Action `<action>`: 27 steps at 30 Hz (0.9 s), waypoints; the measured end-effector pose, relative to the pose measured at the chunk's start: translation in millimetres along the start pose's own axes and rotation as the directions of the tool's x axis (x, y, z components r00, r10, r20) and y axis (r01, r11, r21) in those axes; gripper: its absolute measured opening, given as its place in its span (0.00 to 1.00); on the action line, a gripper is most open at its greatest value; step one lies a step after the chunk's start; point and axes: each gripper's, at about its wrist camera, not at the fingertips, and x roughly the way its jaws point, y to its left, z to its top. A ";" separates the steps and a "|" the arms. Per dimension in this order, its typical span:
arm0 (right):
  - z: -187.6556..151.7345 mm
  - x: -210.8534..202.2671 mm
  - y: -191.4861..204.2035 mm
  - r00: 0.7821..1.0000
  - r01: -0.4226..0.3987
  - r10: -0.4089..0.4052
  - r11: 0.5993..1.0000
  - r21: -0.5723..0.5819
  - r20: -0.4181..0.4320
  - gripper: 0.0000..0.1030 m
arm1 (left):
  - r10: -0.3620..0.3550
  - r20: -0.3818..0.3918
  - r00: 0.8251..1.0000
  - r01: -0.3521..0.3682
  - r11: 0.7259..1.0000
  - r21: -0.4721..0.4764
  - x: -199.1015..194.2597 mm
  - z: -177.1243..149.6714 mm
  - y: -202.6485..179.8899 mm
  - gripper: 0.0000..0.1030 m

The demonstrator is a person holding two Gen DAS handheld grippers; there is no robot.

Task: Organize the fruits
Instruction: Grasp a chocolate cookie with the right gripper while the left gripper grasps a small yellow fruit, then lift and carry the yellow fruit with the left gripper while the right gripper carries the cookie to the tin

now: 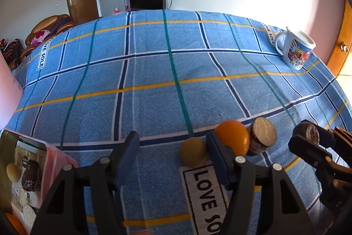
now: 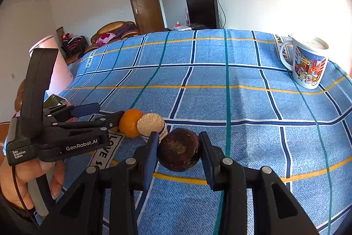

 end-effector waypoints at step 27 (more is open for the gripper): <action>-1.6 -19.9 1.3 0.994 -0.020 0.021 1.000 -0.012 0.104 0.38 | -0.134 0.092 0.987 0.140 0.988 -0.066 -32.3 -19.2 16.1 0.26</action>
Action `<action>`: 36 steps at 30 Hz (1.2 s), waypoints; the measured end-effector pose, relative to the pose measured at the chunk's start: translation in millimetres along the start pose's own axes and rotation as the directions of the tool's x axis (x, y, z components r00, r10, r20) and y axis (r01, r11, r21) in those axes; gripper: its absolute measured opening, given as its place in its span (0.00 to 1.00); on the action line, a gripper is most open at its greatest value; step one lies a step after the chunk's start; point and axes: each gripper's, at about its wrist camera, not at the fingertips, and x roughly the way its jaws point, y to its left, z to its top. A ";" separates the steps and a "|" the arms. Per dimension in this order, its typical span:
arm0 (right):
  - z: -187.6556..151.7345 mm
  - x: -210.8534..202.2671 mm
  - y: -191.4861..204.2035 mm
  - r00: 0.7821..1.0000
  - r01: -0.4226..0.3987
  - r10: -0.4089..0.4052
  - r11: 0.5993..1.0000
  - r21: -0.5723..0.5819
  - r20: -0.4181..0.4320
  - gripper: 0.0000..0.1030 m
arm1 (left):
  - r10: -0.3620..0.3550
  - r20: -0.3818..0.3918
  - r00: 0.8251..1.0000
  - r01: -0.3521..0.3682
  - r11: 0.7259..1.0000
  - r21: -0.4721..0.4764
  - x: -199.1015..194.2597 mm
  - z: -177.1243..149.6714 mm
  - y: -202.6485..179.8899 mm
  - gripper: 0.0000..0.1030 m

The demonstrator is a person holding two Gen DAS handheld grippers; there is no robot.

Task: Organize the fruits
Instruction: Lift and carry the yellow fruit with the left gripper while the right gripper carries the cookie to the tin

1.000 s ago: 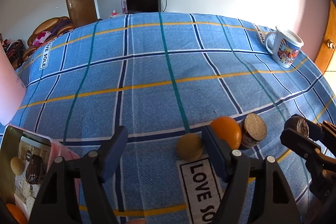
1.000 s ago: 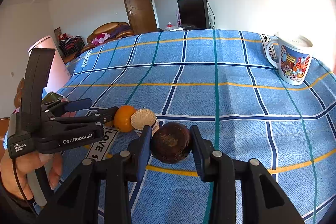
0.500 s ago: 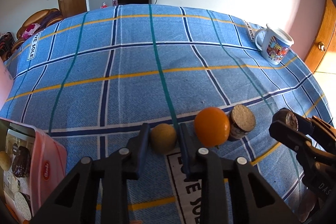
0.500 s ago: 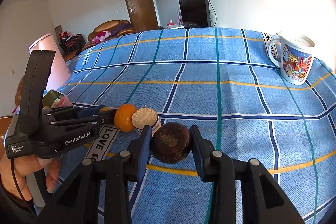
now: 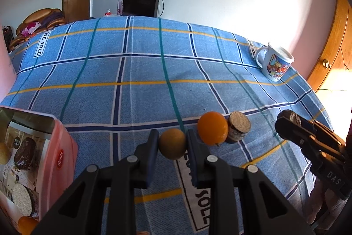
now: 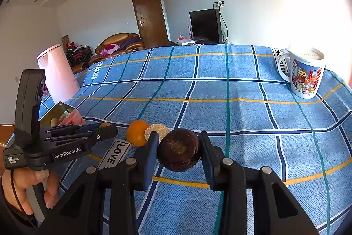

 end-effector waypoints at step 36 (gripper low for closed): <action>-7.4 -41.9 16.4 0.974 0.024 -0.003 0.996 -0.088 0.227 0.38 | 0.091 0.282 0.955 -0.125 0.987 0.104 -58.5 -19.6 -21.9 0.26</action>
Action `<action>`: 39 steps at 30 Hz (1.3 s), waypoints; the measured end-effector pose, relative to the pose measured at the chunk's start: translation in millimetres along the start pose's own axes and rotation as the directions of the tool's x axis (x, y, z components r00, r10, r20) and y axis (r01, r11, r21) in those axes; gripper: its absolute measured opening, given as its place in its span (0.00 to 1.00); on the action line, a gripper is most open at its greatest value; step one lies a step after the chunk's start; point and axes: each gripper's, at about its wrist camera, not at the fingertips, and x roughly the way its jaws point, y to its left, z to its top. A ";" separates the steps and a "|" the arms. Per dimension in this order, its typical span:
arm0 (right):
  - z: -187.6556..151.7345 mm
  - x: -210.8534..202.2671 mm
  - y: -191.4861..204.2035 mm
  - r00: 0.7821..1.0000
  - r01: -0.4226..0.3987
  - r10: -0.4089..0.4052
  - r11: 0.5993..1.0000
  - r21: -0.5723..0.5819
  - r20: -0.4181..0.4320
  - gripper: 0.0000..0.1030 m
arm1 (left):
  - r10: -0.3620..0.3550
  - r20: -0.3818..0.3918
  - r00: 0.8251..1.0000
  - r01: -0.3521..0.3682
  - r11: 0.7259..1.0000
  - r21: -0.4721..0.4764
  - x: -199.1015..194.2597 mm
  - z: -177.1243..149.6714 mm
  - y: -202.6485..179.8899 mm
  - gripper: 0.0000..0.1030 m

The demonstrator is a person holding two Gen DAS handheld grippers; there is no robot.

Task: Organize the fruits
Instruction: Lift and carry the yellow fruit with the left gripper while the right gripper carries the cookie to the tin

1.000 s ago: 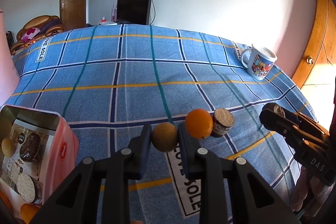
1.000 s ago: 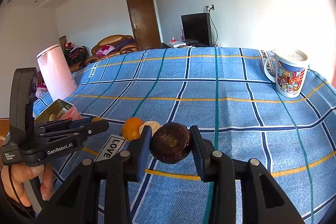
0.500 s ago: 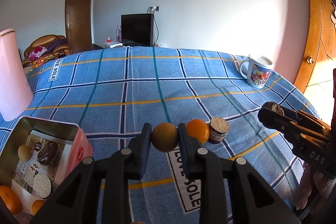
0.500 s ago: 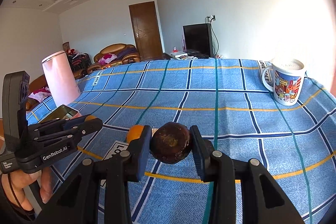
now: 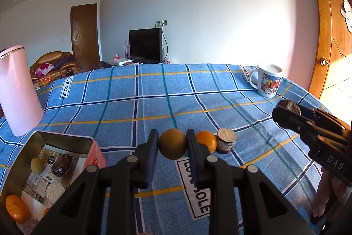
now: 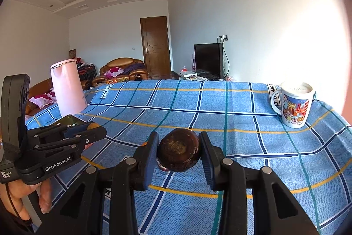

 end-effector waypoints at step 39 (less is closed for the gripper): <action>31.6 46.0 132.7 0.970 -0.239 0.232 0.963 -0.122 -0.071 0.38 | 0.112 0.085 0.990 -0.096 0.981 -0.171 -69.8 -13.8 115.0 0.26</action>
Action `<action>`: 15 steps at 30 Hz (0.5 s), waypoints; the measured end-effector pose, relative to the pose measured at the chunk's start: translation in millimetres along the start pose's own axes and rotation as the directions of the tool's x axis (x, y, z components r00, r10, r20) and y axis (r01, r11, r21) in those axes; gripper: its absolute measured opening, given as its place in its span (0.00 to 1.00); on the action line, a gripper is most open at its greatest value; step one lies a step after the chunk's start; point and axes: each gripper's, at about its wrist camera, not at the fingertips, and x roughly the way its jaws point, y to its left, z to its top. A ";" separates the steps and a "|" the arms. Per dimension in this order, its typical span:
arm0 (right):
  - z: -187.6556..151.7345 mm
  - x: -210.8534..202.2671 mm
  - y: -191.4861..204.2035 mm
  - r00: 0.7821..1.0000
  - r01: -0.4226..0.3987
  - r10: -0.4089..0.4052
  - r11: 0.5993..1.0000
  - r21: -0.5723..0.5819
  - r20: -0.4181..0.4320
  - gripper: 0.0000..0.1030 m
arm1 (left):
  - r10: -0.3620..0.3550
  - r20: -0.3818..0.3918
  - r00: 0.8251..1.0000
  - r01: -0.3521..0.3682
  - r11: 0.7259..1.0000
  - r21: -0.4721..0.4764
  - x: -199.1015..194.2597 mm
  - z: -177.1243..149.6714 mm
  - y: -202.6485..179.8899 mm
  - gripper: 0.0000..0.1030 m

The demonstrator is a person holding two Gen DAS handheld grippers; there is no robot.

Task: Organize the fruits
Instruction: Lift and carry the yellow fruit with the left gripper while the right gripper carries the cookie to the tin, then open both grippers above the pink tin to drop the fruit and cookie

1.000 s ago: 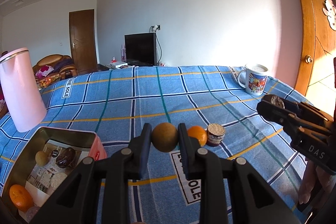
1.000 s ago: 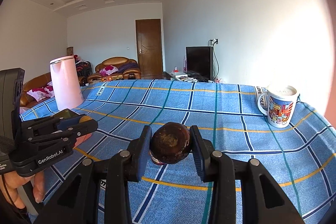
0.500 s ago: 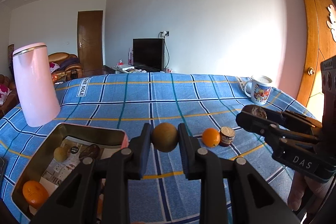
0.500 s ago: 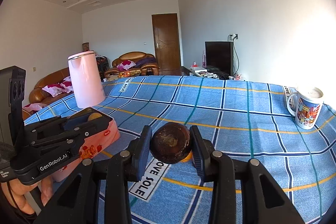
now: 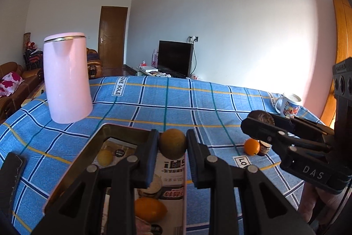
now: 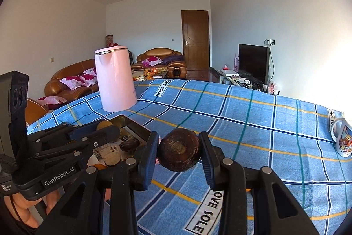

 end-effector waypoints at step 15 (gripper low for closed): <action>7.4 53.9 65.5 0.989 -0.117 0.110 0.991 -0.070 -0.096 0.38 | 0.079 -0.070 0.994 -0.087 0.989 -0.119 2.7 -3.0 80.5 0.26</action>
